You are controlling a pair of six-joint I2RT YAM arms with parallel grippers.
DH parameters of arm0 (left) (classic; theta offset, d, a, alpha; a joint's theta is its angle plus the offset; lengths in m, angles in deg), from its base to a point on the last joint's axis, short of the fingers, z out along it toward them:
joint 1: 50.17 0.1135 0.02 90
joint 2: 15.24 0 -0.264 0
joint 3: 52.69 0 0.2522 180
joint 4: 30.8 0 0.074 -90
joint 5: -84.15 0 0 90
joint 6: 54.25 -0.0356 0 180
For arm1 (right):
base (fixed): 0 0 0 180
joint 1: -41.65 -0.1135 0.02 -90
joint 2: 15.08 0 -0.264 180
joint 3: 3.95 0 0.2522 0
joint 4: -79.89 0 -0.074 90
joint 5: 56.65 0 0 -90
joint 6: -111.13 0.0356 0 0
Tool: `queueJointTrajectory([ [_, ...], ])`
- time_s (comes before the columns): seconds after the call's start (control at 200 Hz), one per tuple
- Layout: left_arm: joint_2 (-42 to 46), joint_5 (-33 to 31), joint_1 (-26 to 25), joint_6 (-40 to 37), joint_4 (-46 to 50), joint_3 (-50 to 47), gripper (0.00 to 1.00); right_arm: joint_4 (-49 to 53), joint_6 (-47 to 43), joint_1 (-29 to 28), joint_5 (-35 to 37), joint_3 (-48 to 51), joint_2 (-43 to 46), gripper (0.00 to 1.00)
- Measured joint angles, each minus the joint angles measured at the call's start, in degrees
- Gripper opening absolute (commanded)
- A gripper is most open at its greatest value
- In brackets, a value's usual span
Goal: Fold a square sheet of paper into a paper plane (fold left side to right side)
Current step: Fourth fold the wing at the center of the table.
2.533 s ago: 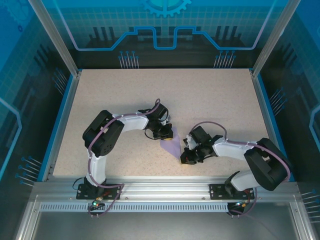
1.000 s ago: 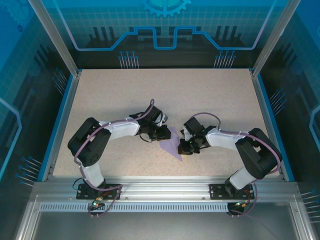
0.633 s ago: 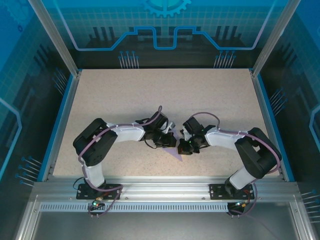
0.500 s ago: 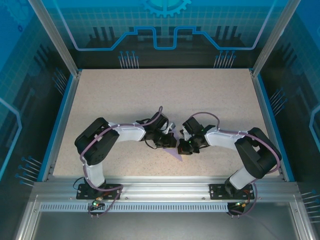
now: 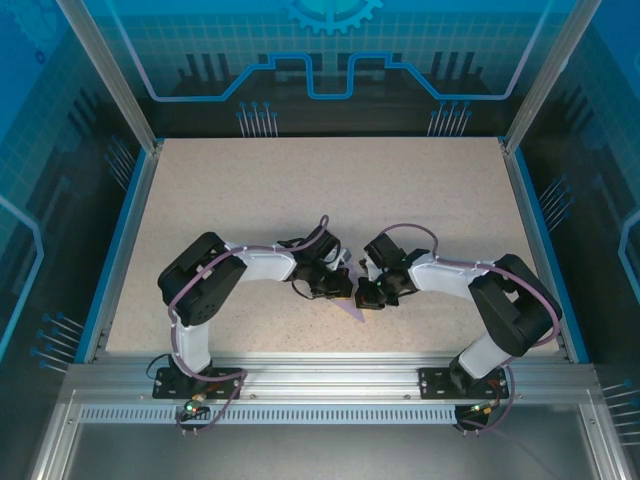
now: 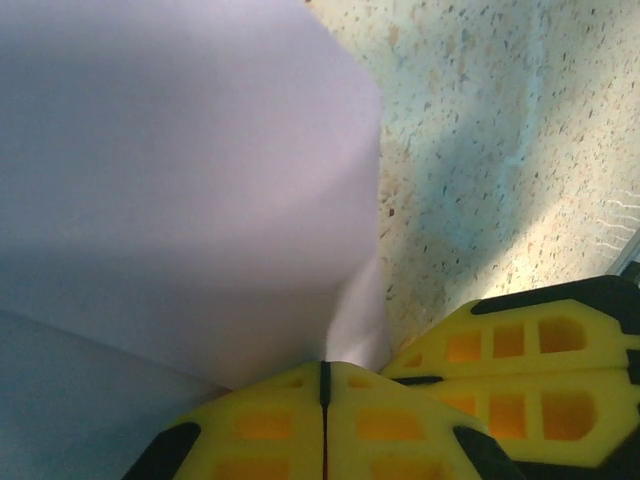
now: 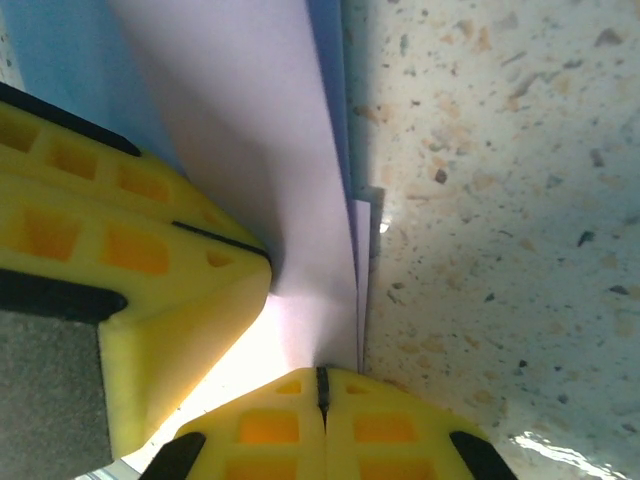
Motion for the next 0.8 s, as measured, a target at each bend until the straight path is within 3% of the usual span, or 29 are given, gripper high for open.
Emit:
queueJointTrajectory([
  [0.44,0.0,-3.5,-0.22,-0.2,4.22,2.27,0.07,0.98,-0.37,-0.11,0.22,-0.74,-0.59,0.0],
  [0.8,-0.02,-4.04,3.21,-1.73,4.31,2.45,0.07,1.01,-0.52,-0.11,0.2,-0.72,-0.59,0.0],
])
